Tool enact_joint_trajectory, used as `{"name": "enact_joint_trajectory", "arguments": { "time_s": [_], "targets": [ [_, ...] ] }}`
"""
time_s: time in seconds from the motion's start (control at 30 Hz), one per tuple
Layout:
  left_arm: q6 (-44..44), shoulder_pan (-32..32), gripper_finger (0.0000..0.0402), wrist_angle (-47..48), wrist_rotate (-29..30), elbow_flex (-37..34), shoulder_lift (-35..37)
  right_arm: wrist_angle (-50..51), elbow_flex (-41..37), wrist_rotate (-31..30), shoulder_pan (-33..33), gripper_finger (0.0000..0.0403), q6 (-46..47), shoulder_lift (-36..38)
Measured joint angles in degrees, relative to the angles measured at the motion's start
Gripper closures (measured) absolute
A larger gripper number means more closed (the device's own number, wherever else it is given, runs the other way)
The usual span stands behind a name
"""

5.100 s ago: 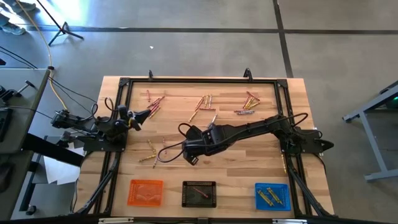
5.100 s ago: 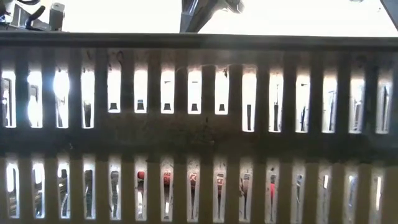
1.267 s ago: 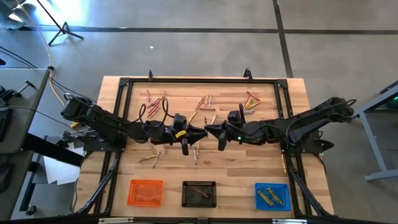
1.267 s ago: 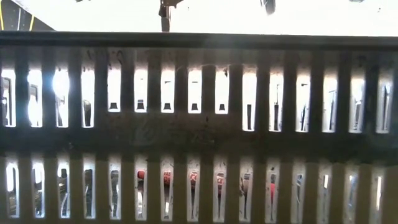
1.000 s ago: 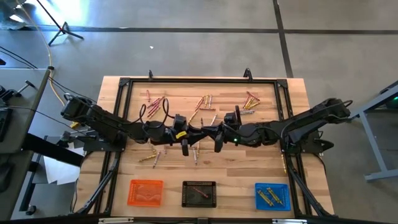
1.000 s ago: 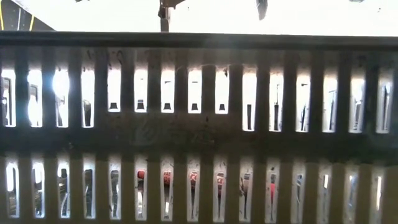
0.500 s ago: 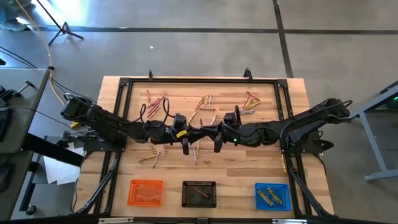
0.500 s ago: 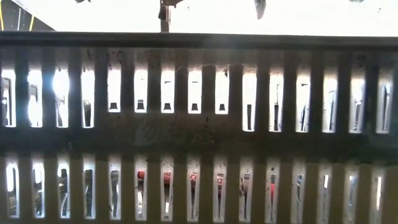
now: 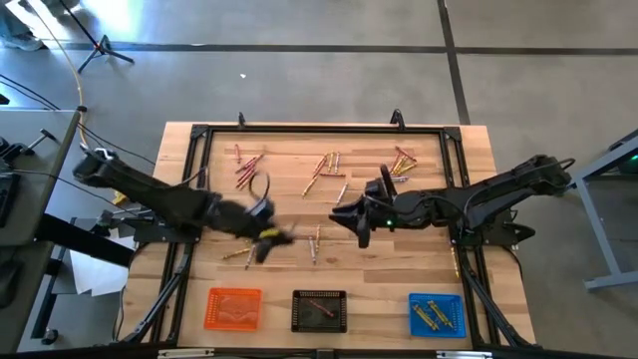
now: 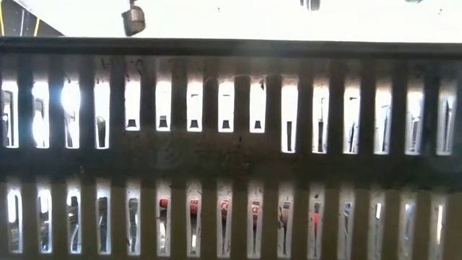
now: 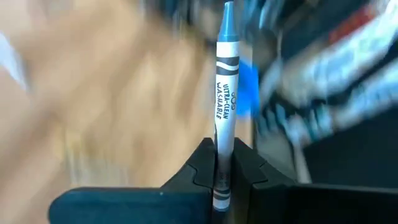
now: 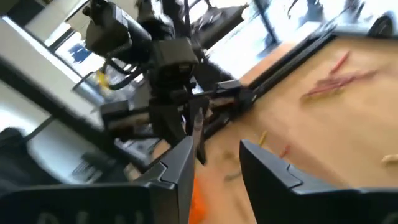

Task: Sort crayons
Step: Put the gray crayon into the orange bin

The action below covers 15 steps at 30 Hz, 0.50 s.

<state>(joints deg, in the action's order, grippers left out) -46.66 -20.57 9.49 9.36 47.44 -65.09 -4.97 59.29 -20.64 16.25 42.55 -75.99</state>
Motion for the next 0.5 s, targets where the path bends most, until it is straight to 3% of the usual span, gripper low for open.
{"name": "enact_joint_trajectory", "arguments": {
  "time_s": [0.17,0.33,0.5],
  "targets": [
    [-21.6,-14.0,0.0397,18.6,-3.3,0.0,3.6,3.5,0.0,2.6,1.2,0.0302,2.7,-0.5],
    [-40.3,-26.8,0.0396,20.0,-3.0,0.0,-0.9,9.6,0.0,2.1,1.6,0.0311,7.5,-0.6],
    [-47.3,-32.5,0.0395,22.6,-3.0,-0.1,-9.0,11.8,0.0,1.7,1.2,0.0313,8.6,-0.7]
  ]
}}
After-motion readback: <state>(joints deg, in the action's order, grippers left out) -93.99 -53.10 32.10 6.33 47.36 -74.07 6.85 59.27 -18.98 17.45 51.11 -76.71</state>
